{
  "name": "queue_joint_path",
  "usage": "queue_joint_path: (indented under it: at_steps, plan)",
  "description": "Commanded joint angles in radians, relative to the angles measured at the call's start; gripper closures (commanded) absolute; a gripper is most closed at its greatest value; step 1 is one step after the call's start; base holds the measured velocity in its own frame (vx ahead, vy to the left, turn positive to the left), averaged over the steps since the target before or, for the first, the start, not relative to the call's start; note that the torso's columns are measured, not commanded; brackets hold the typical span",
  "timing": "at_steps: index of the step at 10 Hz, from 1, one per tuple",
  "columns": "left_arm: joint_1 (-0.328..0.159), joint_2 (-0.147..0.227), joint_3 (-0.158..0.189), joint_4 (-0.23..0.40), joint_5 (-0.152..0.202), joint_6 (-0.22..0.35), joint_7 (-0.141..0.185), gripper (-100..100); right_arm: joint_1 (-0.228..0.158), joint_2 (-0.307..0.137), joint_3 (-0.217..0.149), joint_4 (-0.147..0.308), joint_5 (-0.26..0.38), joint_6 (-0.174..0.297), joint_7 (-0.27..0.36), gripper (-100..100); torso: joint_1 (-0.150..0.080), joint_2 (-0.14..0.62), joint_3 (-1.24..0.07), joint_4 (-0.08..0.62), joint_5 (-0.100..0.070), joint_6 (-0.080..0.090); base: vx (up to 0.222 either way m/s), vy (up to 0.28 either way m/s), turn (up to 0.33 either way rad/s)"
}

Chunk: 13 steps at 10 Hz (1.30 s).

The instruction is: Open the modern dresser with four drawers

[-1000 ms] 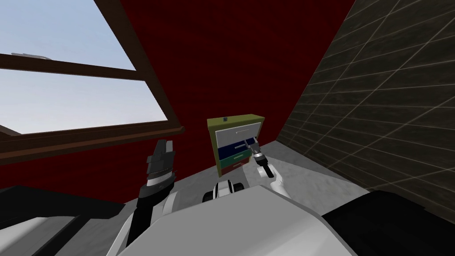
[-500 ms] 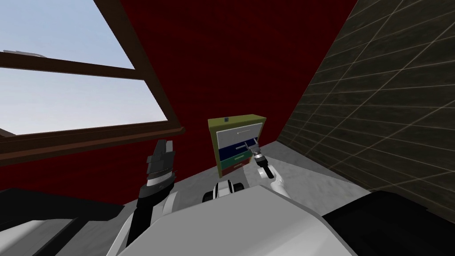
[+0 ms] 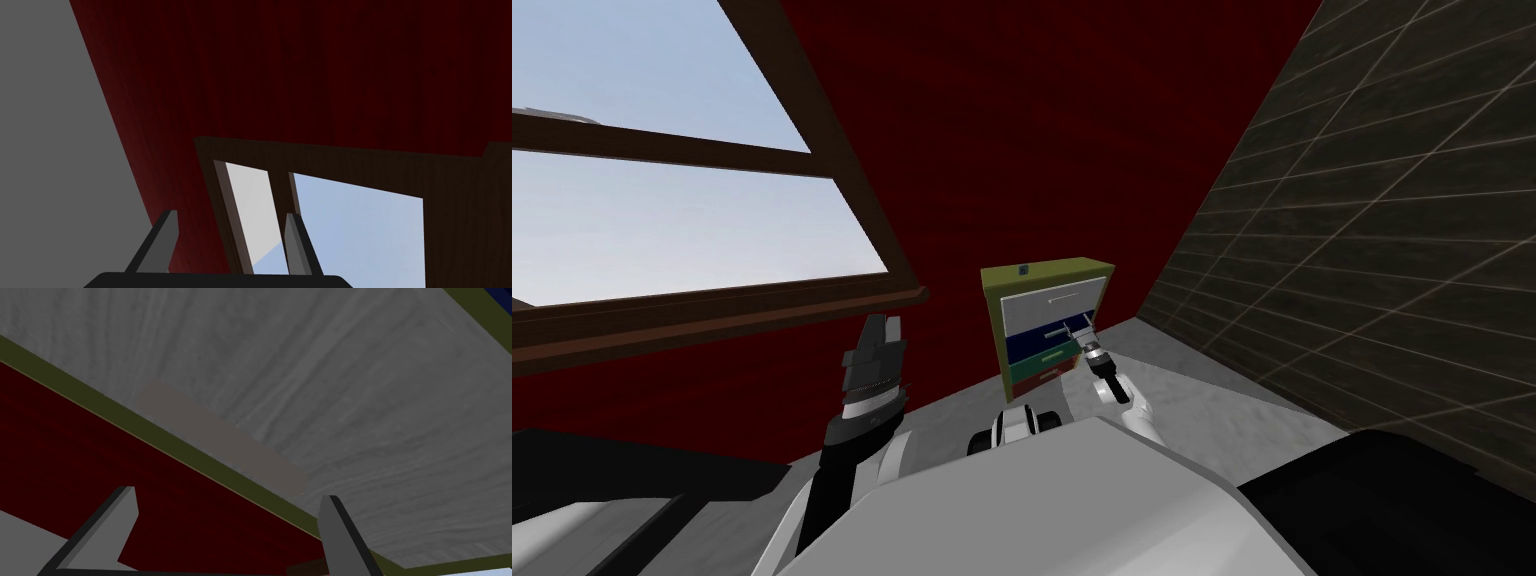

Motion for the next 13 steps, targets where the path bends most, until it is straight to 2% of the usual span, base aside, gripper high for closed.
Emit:
queue_joint_path:
  at_steps: [1, 2, 4, 5, 7, 8, 9, 10, 11, 12, 13]
  plan:
    - [0.000, 0.000, 0.000, 0.000, 0.000, 0.000, 0.000, 0, -0.007, 0.002, -0.015, 0.050, 0.025, -0.022, 0.078, -100, 0.000, -0.001, 0.000, 0.000, 0.000, 0.000, 0.036, 0.020, 0.007]
    - [0.000, 0.000, 0.000, 0.000, 0.000, 0.000, 0.000, 0, -0.012, 0.005, -0.030, 0.094, 0.048, -0.040, 0.107, -100, 0.000, -0.001, 0.000, 0.000, 0.000, 0.000, 0.049, 0.017, 0.021]
    - [0.000, 0.000, 0.000, 0.000, 0.000, 0.000, 0.000, 0, -0.012, 0.005, -0.030, 0.096, 0.048, -0.040, 0.149, -100, 0.000, -0.001, -0.001, 0.000, 0.000, 0.000, 0.032, 0.009, 0.003]
    - [0.000, 0.000, 0.000, 0.000, 0.000, 0.000, 0.000, 0, -0.017, 0.009, -0.044, 0.140, 0.072, -0.059, 0.183, -100, -0.001, 0.001, 0.000, 0.000, 0.000, 0.000, 0.027, 0.006, 0.025]
    - [0.000, 0.000, 0.000, 0.000, 0.000, 0.000, 0.000, 0, -0.017, 0.009, -0.044, 0.141, 0.072, -0.059, 0.215, -100, 0.000, 0.000, 0.000, 0.000, 0.000, 0.000, 0.021, 0.005, 0.005]
    - [0.000, 0.000, 0.000, 0.000, 0.000, 0.000, 0.000, 0, -0.021, 0.015, -0.058, 0.184, 0.095, -0.076, 0.255, -100, 0.000, 0.000, 0.000, 0.000, 0.000, 0.000, 0.030, 0.004, 0.021]
    - [0.000, 0.000, 0.000, 0.000, 0.000, 0.000, 0.000, 0, -0.021, 0.015, -0.058, 0.185, 0.095, -0.076, 0.279, -100, 0.000, -0.001, 0.000, 0.000, 0.000, 0.000, 0.033, 0.005, 0.017]
    - [0.000, 0.000, 0.000, 0.000, 0.000, 0.000, 0.000, 0, -0.024, 0.021, -0.072, 0.223, 0.118, -0.094, 0.309, -100, 0.000, -0.001, -0.001, 0.000, 0.000, 0.000, 0.038, 0.002, 0.032]
    - [0.000, 0.000, 0.000, 0.000, 0.000, 0.000, 0.000, 0, -0.024, 0.021, -0.072, 0.226, 0.118, -0.094, 0.336, -100, 0.000, -0.001, -0.001, 0.000, 0.000, 0.000, 0.037, 0.004, 0.012]
    - [0.000, 0.000, 0.000, 0.000, 0.000, 0.000, 0.000, 0, -0.026, 0.029, -0.086, 0.263, 0.140, -0.110, 0.365, -100, 0.000, -0.001, 0.000, 0.000, 0.000, 0.000, 0.043, 0.006, 0.029]
    - [0.000, 0.000, 0.000, 0.000, 0.000, 0.000, 0.000, 0, -0.026, 0.029, -0.086, 0.266, 0.140, -0.110, 0.388, -100, 0.000, -0.001, 0.000, 0.000, 0.000, 0.000, 0.033, 0.001, 0.014]
